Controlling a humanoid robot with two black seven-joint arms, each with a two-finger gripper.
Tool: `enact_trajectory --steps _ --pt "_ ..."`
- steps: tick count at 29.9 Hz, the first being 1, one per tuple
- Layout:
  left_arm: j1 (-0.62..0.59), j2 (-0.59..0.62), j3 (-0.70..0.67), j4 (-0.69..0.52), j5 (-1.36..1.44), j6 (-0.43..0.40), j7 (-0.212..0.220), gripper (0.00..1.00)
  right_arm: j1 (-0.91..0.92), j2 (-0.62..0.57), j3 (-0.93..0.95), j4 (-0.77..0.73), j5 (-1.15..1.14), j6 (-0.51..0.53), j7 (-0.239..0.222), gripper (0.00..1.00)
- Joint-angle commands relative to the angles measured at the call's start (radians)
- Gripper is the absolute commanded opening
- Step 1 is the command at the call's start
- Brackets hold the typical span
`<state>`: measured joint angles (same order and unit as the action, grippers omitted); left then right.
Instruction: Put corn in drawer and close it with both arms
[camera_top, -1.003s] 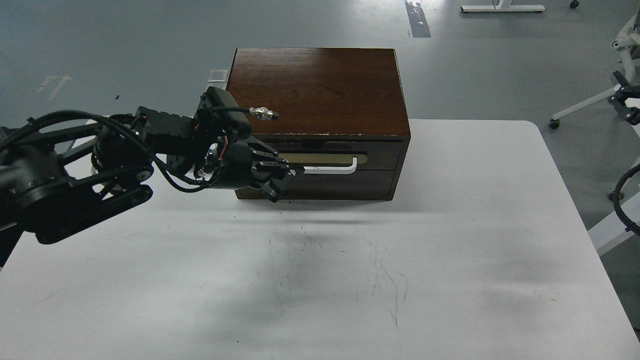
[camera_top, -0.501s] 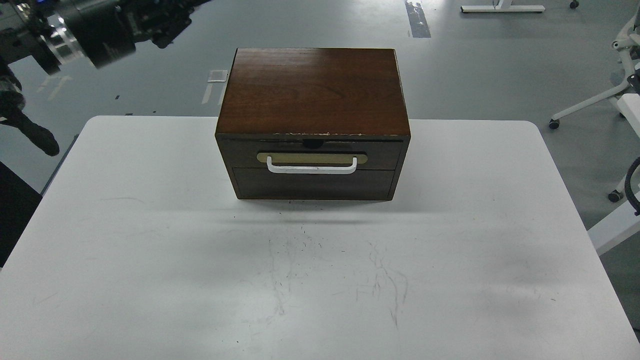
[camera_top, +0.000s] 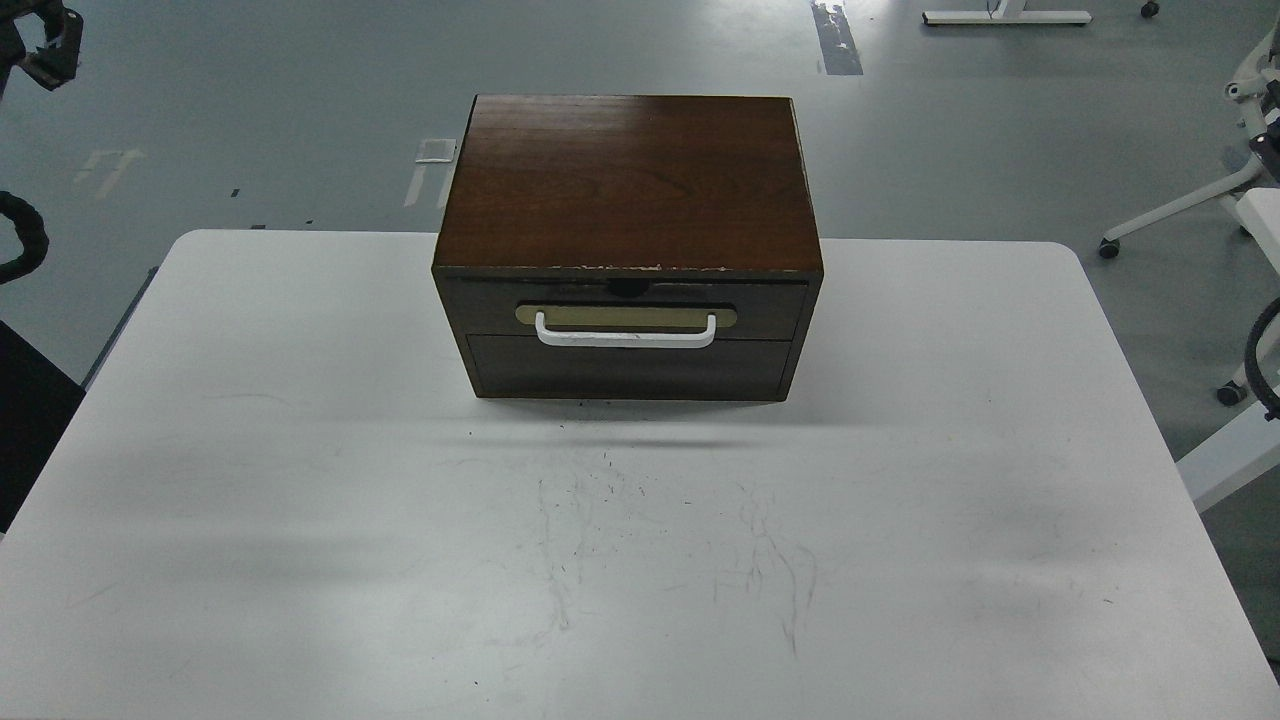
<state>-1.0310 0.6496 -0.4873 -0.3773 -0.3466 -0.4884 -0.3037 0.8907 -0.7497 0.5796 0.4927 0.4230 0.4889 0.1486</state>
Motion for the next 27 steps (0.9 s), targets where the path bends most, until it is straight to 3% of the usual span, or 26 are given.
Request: enact_trajectory --steps 1,6,9,16,27 --pt "0.031 -0.018 0.000 0.011 -0.011 0.000 0.009 0.76 0.002 0.021 0.009 -0.003 0.000 0.000 0.006 1.00" --pt "0.078 -0.071 0.003 0.018 -0.005 0.000 -0.003 0.79 0.004 0.101 0.028 -0.058 0.003 0.000 0.012 1.00" --pt "0.084 -0.093 0.007 0.040 -0.002 0.000 0.008 0.93 0.001 0.157 0.042 -0.123 0.013 0.000 0.009 1.00" --pt "0.101 -0.145 0.006 0.051 -0.003 0.000 0.020 0.96 -0.001 0.325 0.060 -0.236 0.023 0.000 0.002 1.00" --pt "0.134 -0.157 0.001 0.051 -0.006 0.000 0.021 0.96 -0.001 0.397 0.060 -0.235 0.023 0.000 0.014 1.00"
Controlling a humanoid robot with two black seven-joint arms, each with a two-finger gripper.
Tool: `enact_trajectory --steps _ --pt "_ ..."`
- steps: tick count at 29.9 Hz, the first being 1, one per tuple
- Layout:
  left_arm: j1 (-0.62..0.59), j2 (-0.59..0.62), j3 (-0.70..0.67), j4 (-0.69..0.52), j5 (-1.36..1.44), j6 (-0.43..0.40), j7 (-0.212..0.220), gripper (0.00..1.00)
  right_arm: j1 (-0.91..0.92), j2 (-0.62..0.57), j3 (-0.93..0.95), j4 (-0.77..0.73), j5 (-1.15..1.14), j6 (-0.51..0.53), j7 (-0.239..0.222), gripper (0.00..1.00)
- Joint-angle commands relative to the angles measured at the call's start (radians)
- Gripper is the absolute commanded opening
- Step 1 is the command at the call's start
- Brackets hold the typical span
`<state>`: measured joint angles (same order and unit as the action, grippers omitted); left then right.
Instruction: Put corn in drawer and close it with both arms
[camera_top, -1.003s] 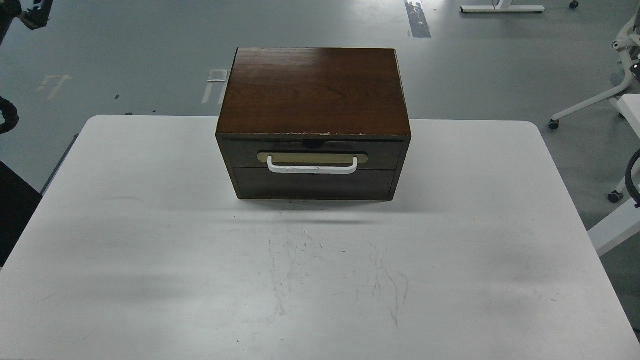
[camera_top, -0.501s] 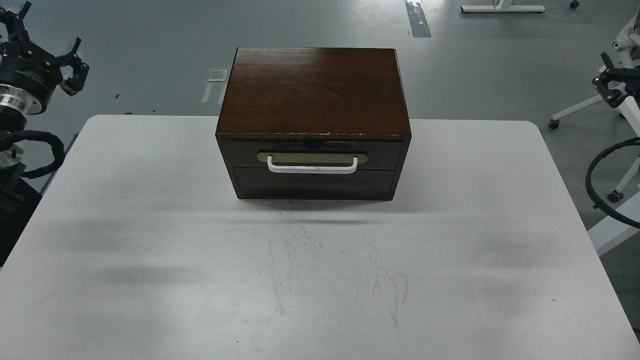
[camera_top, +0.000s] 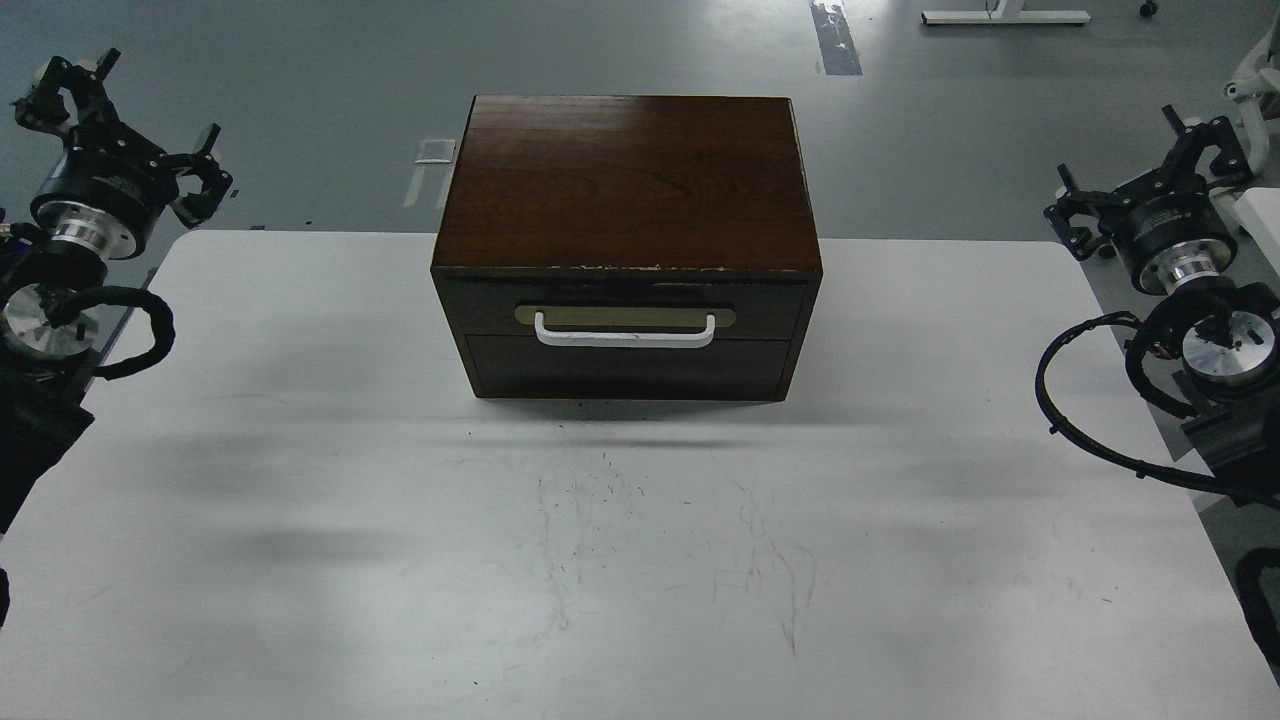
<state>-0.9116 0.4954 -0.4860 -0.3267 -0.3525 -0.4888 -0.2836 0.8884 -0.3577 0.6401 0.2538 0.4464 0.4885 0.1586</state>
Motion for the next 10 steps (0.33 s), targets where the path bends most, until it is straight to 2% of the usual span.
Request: enact_trajectory --steps 1,4,10 --pt "0.025 -0.005 0.000 0.000 0.000 0.000 0.000 0.96 0.003 0.006 0.001 0.007 0.000 0.000 0.004 1.00" --pt "0.036 -0.029 0.000 0.003 -0.002 0.000 -0.016 0.96 0.006 0.006 0.001 0.010 0.002 0.000 0.004 1.00" --pt "0.040 -0.044 0.006 0.003 0.007 0.000 -0.014 0.97 0.012 0.013 0.003 0.010 0.002 0.000 0.007 1.00"
